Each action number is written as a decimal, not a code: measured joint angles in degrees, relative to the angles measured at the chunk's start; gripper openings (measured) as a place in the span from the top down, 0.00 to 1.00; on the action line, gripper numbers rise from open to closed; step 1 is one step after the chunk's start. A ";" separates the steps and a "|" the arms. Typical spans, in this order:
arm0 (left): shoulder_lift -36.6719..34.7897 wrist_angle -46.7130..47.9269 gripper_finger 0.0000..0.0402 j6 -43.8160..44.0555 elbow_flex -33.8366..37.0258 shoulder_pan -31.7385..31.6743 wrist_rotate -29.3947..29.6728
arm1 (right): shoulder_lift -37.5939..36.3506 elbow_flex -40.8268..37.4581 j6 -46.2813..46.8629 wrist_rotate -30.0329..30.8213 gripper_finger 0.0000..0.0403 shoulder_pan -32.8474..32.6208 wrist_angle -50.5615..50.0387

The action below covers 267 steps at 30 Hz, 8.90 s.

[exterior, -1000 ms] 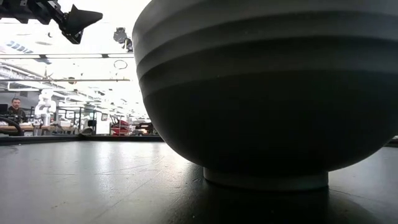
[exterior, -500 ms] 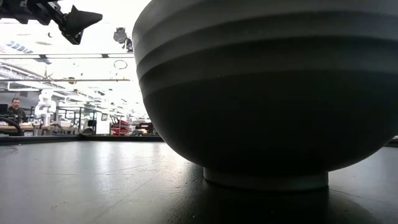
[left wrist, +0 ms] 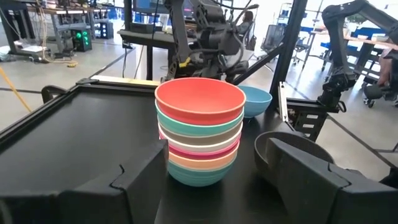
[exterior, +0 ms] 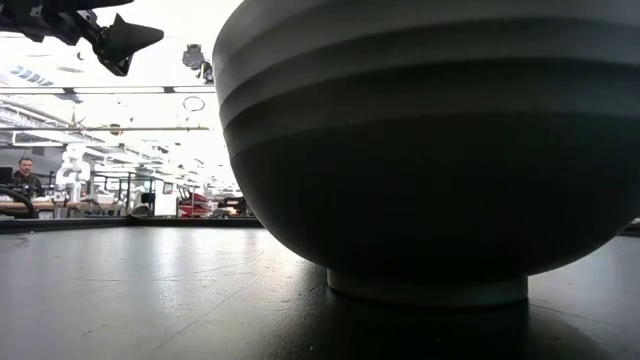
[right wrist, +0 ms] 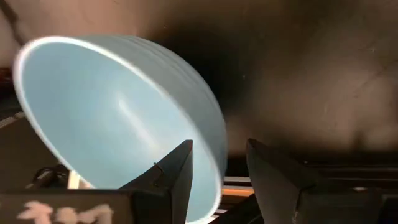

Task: Nest bowls inside each other
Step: Stack the blue bowl on top of the red bowl, then stack the black bowl on top of the blue bowl

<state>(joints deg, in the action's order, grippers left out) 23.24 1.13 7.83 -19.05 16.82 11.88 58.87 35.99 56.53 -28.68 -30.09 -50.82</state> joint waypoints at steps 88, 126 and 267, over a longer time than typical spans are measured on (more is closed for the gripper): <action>0.37 6.93 0.32 -1.90 0.04 -0.02 -1.55 | 51.99 94.92 -54.00 18.67 1.00 38.15 -39.22; 0.37 7.85 0.32 -2.67 0.04 0.00 -4.37 | 57.65 94.03 -52.88 15.18 0.81 37.92 -39.19; 54.49 26.27 0.32 -0.31 -47.71 -7.33 -12.17 | -11.37 -7.56 -47.45 57.24 0.55 -1.53 48.83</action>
<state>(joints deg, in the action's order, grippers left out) 77.73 27.39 7.52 -66.76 9.49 -0.29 47.51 28.42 9.08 28.56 -31.62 -2.00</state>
